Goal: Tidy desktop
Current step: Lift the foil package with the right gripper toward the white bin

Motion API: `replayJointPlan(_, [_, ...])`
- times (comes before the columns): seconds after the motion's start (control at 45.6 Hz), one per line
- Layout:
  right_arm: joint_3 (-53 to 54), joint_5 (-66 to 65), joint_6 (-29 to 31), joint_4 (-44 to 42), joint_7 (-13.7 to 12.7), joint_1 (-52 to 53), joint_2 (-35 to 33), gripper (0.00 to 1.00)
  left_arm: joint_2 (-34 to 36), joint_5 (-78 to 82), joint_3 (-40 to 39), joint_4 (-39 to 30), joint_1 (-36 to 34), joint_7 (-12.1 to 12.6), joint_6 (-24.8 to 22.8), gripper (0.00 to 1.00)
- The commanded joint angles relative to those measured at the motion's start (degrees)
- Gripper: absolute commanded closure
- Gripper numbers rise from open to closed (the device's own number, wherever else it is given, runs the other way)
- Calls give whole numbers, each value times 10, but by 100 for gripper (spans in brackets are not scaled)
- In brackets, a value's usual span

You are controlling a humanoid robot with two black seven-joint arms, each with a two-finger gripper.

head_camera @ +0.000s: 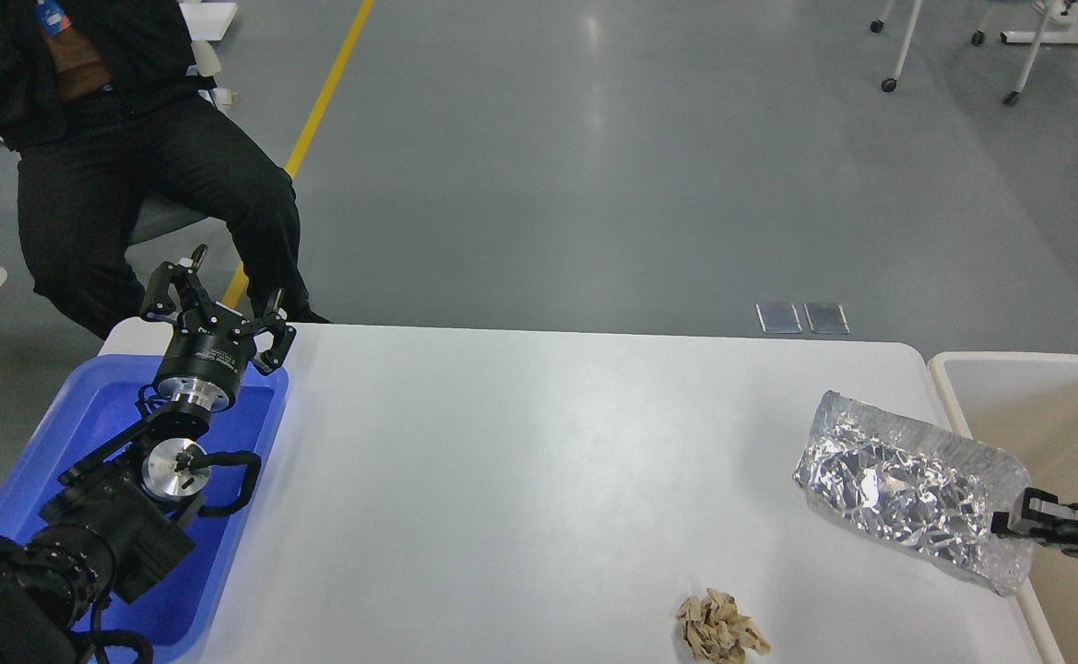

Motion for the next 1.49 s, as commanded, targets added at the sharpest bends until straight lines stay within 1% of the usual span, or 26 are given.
replayJointPlan(0.0, [-3,-1,55,6,0,71,-48,100,0,0,0,0,0,0,-1,0])
replayJointPlan(0.175, [-1,-2,81,1,-1,93,-62,100,0,0,-1,0,0,0,-1,0])
replayJointPlan(0.351, [-1,9,66,-43,-9,93,-54,100,0,0,0,0,0,0,-1,0])
replayJointPlan(0.416, [-5,36,47,-71,-12,87,-41,100,0,0,0,0,0,0,0,0])
replayJointPlan(0.526, [-7,134,22,-122,-22,65,-19,100,0,0,0,-1,0,0,0,0])
replayJointPlan(0.614, [-7,189,4,-154,-24,45,-5,100,0,0,-1,-1,0,0,-1,0])
replayJointPlan(0.723, [-6,245,-59,-192,-25,10,26,100,0,0,0,0,0,0,0,0])
replayJointPlan(0.876, [-3,337,-122,-263,-37,-38,81,100,0,0,0,0,0,0,0,0])
replayJointPlan(0.964, [2,409,-175,-296,-51,-67,109,100,0,0,0,0,0,0,0,0])
replayJointPlan(1.074, [5,479,-219,-349,-64,-89,154,100,0,0,0,0,0,0,0,0])
replayJointPlan(1.227, [46,550,-257,-421,-88,-137,205,100,0,0,0,0,1,0,0,0])
replayJointPlan(1.337, [100,554,-275,-467,-95,-185,238,100,0,0,0,0,1,0,1,0])
replayJointPlan(1.468, [165,555,-276,-532,-100,-239,280,100,0,0,0,0,1,0,1,0])
